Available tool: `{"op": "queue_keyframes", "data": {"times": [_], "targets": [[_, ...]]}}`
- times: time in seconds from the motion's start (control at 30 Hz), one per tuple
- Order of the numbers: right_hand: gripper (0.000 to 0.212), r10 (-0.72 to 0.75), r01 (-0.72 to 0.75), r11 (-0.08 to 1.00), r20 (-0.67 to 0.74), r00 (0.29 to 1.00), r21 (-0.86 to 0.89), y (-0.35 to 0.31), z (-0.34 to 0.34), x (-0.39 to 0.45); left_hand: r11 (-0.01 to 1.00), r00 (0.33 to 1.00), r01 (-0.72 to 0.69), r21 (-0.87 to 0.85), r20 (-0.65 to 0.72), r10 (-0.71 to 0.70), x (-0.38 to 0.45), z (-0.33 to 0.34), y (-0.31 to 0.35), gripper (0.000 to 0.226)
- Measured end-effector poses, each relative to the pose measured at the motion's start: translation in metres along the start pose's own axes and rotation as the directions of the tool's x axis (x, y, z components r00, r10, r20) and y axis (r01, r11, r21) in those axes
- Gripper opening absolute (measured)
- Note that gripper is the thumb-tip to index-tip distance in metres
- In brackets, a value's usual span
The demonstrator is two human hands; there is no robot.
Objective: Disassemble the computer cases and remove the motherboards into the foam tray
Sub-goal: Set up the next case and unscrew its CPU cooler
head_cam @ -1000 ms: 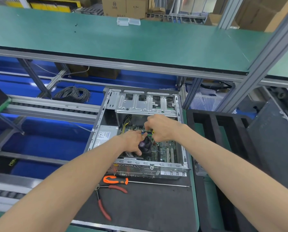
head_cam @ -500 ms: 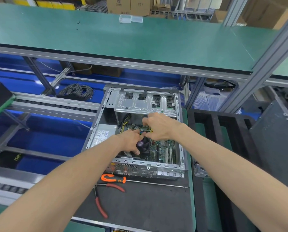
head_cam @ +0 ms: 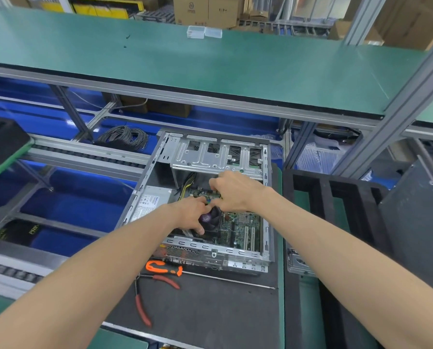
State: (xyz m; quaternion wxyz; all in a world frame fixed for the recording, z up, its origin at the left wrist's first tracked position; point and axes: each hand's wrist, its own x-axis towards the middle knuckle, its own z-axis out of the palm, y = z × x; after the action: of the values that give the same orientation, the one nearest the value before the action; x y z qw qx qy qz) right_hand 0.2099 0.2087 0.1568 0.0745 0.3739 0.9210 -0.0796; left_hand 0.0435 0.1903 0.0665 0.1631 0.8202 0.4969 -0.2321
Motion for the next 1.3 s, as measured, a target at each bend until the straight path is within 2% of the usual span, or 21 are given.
{"op": "queue_keyframes", "data": {"times": [0.17,0.2,0.27,0.37,0.47,0.53,0.6,0.7,0.8,1.0,1.3], "targets": [[0.035,0.082,-0.082,0.997,0.030,0.996,0.001,0.001,0.002,0.004,1.000,1.000,-0.008,-0.023,0.003,0.008,-0.002,0.000,0.000,0.102],[0.033,0.077,-0.078,0.997,0.035,0.996,0.029,0.002,0.001,0.003,1.000,1.000,-0.011,-0.014,0.005,0.011,-0.002,-0.001,0.000,0.102],[0.016,0.068,-0.072,0.996,0.069,0.995,0.054,0.006,-0.001,0.003,1.000,1.000,-0.021,0.004,0.002,0.021,-0.001,-0.003,0.000,0.102],[0.028,0.020,-0.025,0.997,0.076,0.997,0.070,0.009,-0.001,0.000,0.999,0.999,-0.049,0.025,-0.003,0.049,-0.001,-0.006,0.000,0.102],[0.006,0.061,-0.061,0.997,0.011,0.998,0.054,0.004,0.004,-0.003,0.997,0.998,-0.064,0.047,-0.005,0.064,-0.001,-0.008,-0.001,0.103],[0.028,0.177,-0.176,0.982,-0.011,0.984,0.064,0.004,0.007,-0.001,0.994,0.996,-0.082,0.073,-0.025,0.084,-0.001,-0.011,-0.002,0.104],[0.036,0.234,-0.233,0.968,-0.001,0.972,0.099,0.006,0.007,0.002,0.990,0.994,-0.096,0.103,-0.047,0.101,0.001,-0.013,-0.004,0.106],[0.010,0.175,-0.177,0.975,0.025,0.984,0.132,0.002,0.003,0.003,0.988,0.993,-0.105,0.112,-0.050,0.111,0.004,-0.015,-0.008,0.106],[0.027,0.126,-0.129,0.982,0.032,0.992,0.138,0.003,0.001,-0.001,0.991,0.992,-0.109,0.082,-0.049,0.113,0.006,-0.014,-0.011,0.108],[0.009,0.163,-0.150,0.969,-0.051,0.985,0.195,-0.004,0.003,-0.017,0.989,0.988,-0.130,0.072,-0.069,0.135,0.006,-0.012,-0.013,0.108],[0.013,0.201,-0.189,0.964,-0.044,0.979,0.189,-0.015,0.011,-0.026,0.986,0.986,-0.131,0.108,-0.089,0.141,0.003,-0.009,-0.017,0.111]]}}
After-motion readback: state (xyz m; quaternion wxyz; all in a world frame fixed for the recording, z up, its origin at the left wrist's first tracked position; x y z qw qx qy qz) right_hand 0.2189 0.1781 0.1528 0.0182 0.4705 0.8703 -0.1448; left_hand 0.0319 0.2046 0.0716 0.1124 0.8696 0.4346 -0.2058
